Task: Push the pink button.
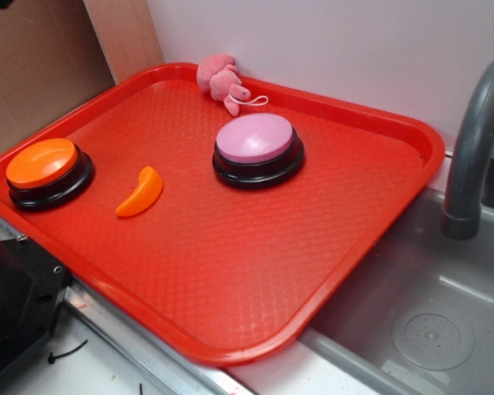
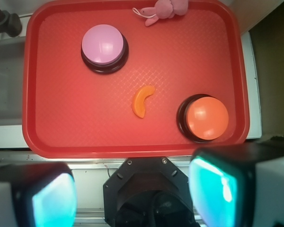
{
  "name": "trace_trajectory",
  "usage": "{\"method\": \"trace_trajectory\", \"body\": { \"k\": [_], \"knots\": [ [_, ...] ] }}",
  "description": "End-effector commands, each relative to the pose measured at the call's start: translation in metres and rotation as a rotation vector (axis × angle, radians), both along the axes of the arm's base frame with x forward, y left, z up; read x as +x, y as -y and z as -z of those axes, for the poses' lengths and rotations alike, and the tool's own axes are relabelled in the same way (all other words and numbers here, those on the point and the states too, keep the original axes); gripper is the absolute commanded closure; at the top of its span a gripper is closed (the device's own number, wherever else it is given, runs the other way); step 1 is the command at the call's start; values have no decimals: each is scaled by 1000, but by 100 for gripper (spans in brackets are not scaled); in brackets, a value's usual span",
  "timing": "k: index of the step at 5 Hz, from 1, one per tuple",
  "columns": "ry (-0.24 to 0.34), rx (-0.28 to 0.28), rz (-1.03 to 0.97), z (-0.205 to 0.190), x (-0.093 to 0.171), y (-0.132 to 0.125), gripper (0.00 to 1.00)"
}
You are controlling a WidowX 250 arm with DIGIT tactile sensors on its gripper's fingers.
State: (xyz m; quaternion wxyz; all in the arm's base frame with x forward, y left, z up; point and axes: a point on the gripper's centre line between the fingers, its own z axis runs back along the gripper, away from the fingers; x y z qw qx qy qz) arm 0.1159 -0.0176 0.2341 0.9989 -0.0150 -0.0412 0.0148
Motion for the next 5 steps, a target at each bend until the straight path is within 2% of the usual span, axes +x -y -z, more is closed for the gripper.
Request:
{"method": "trace_trajectory", "body": {
  "k": [1,2,3,4,5],
  "knots": [
    [0,0,0,0,0,0,0],
    [86,27,133,33,50,15,0],
    [139,18,241,59,99,33,0],
    [132,26,286,78,127,40,0],
    [52,47,277,114,150,34,0]
  ]
}}
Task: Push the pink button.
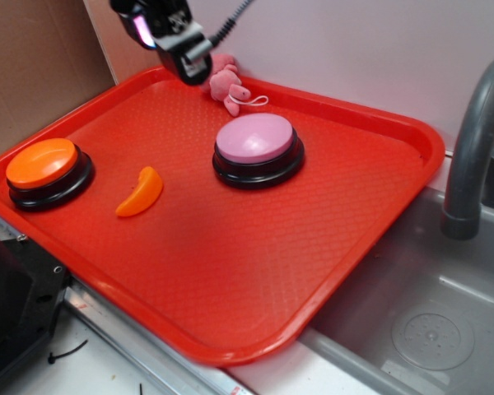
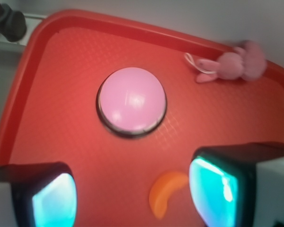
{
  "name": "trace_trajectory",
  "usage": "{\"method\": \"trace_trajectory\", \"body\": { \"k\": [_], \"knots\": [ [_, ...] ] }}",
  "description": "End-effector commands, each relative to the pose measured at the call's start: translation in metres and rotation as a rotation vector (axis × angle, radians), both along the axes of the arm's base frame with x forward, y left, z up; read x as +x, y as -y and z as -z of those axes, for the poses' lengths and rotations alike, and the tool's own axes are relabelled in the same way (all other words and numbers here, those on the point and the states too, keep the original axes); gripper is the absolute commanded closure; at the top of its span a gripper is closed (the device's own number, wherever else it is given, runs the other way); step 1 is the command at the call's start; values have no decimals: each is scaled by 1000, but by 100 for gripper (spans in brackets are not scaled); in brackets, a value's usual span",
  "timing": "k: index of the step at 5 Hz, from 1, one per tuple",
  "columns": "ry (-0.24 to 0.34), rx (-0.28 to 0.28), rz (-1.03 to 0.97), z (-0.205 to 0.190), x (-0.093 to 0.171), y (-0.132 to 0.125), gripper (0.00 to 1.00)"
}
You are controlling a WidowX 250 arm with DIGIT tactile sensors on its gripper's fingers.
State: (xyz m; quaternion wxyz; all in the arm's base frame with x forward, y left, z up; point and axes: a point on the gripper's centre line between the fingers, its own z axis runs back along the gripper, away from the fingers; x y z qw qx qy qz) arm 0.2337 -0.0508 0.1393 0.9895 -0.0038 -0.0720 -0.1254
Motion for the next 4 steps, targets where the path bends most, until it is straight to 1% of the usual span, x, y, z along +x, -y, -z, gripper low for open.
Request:
{"method": "trace_trajectory", "body": {
  "k": [1,2,3,4],
  "knots": [
    [-43,40,5,43,42,0,0],
    [-38,30,17,58,51,1,0],
    [-53,33,20,67,52,6,0],
    [-80,35,7,79,51,5,0]
  ]
}}
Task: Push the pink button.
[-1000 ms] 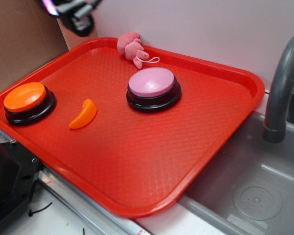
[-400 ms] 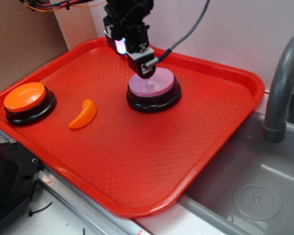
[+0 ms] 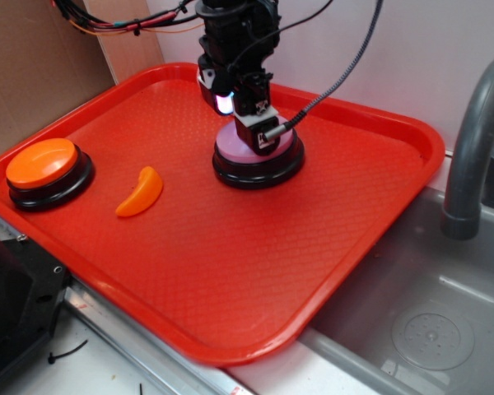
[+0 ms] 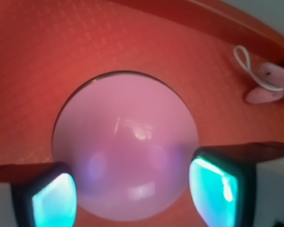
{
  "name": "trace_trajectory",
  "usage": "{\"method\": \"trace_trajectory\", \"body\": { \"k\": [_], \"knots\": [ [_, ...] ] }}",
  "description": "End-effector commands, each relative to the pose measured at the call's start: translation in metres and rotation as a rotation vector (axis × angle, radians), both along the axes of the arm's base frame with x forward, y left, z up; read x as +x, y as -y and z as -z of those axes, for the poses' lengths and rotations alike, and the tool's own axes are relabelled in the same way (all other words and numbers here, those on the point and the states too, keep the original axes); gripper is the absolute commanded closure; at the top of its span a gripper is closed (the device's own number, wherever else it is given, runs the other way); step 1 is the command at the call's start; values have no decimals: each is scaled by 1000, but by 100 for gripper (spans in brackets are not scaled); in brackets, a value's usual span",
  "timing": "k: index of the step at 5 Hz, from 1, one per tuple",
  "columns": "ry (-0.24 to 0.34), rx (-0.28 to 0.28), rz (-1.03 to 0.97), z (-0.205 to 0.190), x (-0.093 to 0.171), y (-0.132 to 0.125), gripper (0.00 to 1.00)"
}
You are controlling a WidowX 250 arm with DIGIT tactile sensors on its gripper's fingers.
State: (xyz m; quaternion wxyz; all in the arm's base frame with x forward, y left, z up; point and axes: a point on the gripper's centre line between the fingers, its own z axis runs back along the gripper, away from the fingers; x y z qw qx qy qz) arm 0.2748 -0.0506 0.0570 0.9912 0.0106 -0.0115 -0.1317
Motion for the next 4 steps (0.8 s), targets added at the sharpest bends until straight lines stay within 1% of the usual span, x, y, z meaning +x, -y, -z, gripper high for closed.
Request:
{"method": "trace_trajectory", "body": {
  "k": [1,2,3,4],
  "knots": [
    [44,-28,-32,-5,8,3,0],
    [33,-25,-51,-17,7,-1,0],
    [57,-38,-88,-41,5,-7,0],
    [74,-40,-93,-54,4,-8,0]
  ]
}}
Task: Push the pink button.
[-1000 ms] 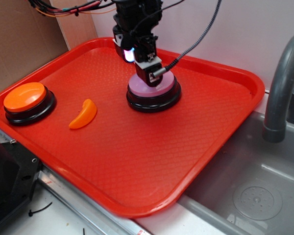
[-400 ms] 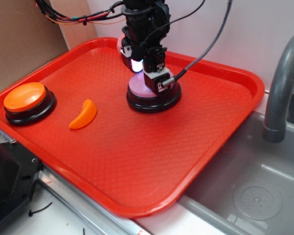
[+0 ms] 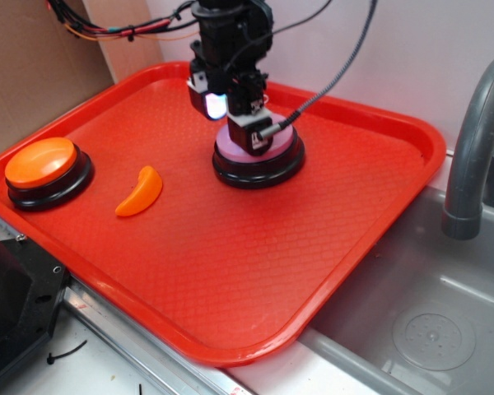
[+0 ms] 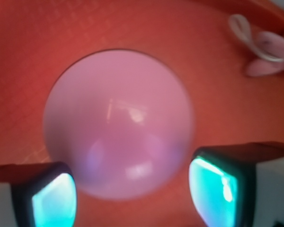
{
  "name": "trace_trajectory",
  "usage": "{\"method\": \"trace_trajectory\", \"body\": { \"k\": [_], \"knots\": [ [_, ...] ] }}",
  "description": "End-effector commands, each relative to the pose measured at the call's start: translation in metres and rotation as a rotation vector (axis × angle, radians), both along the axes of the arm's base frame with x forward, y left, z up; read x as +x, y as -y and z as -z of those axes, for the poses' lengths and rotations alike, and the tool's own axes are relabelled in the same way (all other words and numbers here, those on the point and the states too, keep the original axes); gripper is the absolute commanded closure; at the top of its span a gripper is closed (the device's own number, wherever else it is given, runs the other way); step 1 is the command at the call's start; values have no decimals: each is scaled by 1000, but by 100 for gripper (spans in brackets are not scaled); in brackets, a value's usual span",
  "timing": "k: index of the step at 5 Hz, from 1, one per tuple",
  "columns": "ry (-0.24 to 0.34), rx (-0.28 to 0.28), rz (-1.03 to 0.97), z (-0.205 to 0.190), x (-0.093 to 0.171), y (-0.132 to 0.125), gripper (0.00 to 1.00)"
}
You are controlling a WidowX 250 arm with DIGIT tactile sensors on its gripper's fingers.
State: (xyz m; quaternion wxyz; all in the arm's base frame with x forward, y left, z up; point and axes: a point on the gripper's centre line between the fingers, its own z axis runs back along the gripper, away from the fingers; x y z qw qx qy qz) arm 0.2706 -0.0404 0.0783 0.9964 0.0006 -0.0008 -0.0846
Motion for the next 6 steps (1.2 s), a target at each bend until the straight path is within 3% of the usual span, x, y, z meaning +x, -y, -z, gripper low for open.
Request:
{"method": "trace_trajectory", "body": {
  "k": [1,6],
  "knots": [
    [104,-26,-3,-38,8,1,0],
    [144,-36,28,-75,-1,13,0]
  ]
}}
